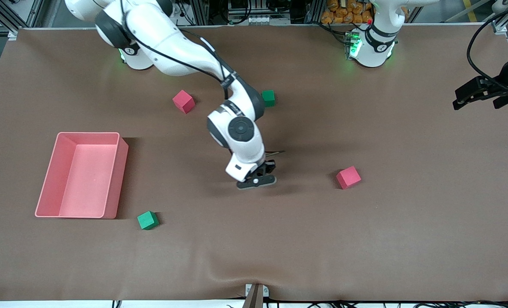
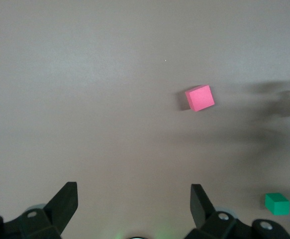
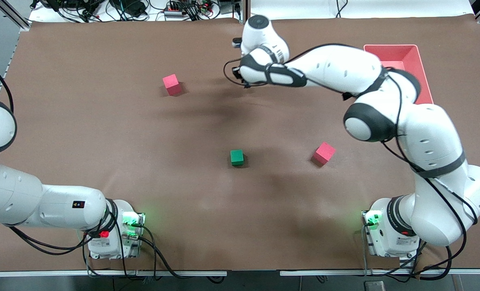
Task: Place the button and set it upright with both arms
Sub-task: 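Lift the button out of the tray and carry it to mid-table, then lower the button upright onto the table and open the right gripper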
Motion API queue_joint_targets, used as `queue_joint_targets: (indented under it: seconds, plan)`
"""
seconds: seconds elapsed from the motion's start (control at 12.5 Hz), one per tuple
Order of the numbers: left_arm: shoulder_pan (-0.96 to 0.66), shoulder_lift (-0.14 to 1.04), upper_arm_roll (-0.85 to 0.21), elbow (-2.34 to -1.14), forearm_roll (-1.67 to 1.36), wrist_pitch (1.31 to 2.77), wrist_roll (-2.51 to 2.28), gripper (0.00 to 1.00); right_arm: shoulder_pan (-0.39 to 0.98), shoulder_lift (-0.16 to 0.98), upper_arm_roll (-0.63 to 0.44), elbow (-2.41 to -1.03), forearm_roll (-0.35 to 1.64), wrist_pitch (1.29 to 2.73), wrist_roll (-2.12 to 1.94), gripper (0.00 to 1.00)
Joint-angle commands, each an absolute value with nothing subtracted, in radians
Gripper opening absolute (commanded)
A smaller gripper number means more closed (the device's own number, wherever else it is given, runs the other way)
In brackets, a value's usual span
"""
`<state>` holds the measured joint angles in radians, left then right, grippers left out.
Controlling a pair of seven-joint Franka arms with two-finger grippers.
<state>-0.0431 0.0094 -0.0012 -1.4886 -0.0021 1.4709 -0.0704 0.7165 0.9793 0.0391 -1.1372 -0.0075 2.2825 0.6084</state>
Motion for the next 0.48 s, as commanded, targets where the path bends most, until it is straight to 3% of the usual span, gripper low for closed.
queue_joint_targets:
  seconds: [0.0,0.08,0.16,0.32,0.4]
  plan:
    - [-0.035,0.015,-0.008,-1.479,0.0,1.466,-0.049,1.0,0.759,1.045,0.025,-1.051,-0.028,2.29,0.702,0.19]
    - [-0.035,0.015,-0.008,-1.479,0.0,1.466,-0.048,1.0,0.773,1.048,0.023,-1.052,-0.028,2.287,0.712,0.23]
    - [-0.035,0.015,-0.008,-1.479,0.0,1.466,-0.048,1.0,0.782,1.048,0.023,-1.052,-0.028,2.278,0.713,0.41]
    - [-0.034,0.015,-0.008,-1.479,0.0,1.466,-0.048,1.0,0.784,1.043,0.023,-1.057,-0.072,2.26,0.712,1.0]
    - [-0.034,0.015,-0.008,-1.479,-0.002,1.466,-0.048,1.0,0.773,1.037,0.025,-1.055,-0.106,2.238,0.707,1.0]
